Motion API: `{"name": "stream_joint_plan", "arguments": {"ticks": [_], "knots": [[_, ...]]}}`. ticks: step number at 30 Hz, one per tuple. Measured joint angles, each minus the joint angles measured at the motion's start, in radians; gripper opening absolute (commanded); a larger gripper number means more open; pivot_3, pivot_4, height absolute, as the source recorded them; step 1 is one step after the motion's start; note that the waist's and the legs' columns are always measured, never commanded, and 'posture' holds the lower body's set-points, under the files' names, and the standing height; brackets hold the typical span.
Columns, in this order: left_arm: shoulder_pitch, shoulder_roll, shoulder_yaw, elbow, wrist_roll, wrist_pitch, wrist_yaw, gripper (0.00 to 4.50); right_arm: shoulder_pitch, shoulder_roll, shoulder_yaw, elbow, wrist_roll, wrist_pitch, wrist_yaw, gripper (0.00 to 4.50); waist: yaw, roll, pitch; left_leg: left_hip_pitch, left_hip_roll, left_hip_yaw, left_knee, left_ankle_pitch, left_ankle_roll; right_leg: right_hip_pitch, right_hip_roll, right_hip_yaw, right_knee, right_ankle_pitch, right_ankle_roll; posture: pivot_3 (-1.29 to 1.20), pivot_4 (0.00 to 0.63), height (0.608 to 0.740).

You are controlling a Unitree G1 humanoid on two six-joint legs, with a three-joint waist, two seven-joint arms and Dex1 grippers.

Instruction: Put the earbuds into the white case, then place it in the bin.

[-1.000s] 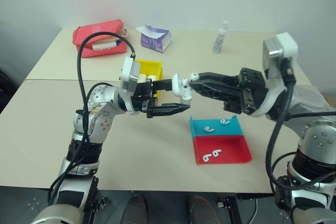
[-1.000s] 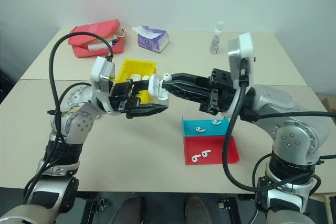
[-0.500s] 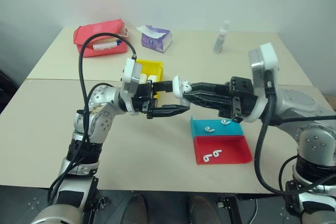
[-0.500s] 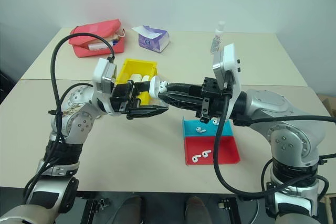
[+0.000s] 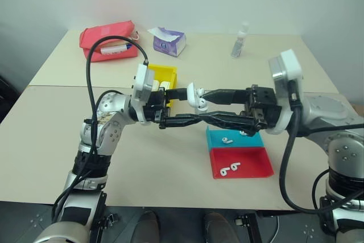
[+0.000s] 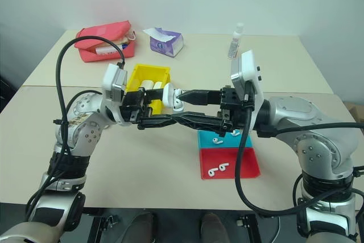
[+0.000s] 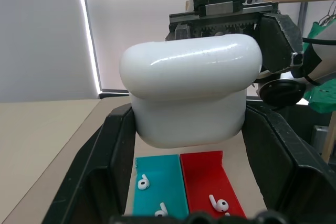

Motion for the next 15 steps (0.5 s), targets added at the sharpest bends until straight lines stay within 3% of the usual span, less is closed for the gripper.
{"name": "stream_joint_plan", "arguments": {"ticks": [10,13,15], "knots": [[0.000,-0.001,0.003,0.000,-0.001,-0.002,-0.009,2.77,-0.001,-0.026,-0.052,0.014,0.069,-0.001,-0.003,2.84,0.001,0.000,0.000,0.000,0.000,0.000,0.000,0.000,0.000,0.000,0.000,0.000,0.000,0.000,0.000,0.00,0.150,0.740],[0.000,-0.001,0.003,0.005,0.000,-0.003,-0.010,2.77,-0.006,-0.044,-0.078,0.017,0.086,-0.001,0.007,2.36,0.001,0.000,0.000,0.000,0.000,0.000,0.000,0.000,0.000,0.000,0.000,0.000,-0.001,0.000,0.000,0.00,0.150,0.740],[0.000,-0.001,0.001,0.014,0.003,-0.003,-0.009,2.77,-0.023,-0.064,-0.079,0.025,0.092,-0.003,0.016,1.73,0.001,0.000,0.000,0.000,0.000,0.000,0.000,0.000,0.000,0.000,0.000,0.000,-0.001,0.000,0.000,0.00,0.150,0.740]]}}
